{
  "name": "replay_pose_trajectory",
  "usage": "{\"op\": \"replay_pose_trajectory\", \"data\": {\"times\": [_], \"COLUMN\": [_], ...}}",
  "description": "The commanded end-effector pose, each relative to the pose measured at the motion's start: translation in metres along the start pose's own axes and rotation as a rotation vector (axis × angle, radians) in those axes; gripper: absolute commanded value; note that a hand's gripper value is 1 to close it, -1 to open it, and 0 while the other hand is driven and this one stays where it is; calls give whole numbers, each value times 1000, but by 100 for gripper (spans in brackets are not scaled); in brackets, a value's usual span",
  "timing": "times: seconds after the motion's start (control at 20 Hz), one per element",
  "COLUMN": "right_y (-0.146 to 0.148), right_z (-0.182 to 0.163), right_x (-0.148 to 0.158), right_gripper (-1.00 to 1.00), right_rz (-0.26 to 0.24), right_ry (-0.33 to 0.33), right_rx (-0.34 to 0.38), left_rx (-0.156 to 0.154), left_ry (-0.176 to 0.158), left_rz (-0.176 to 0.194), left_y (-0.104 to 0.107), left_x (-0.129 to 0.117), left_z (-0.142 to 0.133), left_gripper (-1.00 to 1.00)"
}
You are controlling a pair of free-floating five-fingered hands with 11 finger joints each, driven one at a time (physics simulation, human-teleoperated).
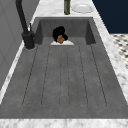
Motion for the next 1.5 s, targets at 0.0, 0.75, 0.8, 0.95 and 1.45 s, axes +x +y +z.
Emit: {"op": "replay_pose_trajectory", "data": {"times": [0.0, 0.75, 0.8, 0.95, 1.45], "right_y": [-21, -88, -93, -109, -157], "right_z": [-2, 22, 26, 42, 93], "right_x": [-11, -46, -49, -62, -116], "right_gripper": [100, 100, 100, 100, 100], "right_rz": [-22, -43, -51, -60, -107], "right_ry": [-4, -17, -15, -3, -21], "right_rx": [26, 86, 88, 87, 61], "left_rx": [0, 0, 0, 0, 0], "left_ry": [0, 0, 0, 0, 0], "left_rz": [0, 0, 0, 0, 0], "left_y": [0, 0, 0, 0, 0], "left_x": [0, 0, 0, 0, 0], "left_z": [0, 0, 0, 0, 0], "left_gripper": [0, 0, 0, 0, 0]}}
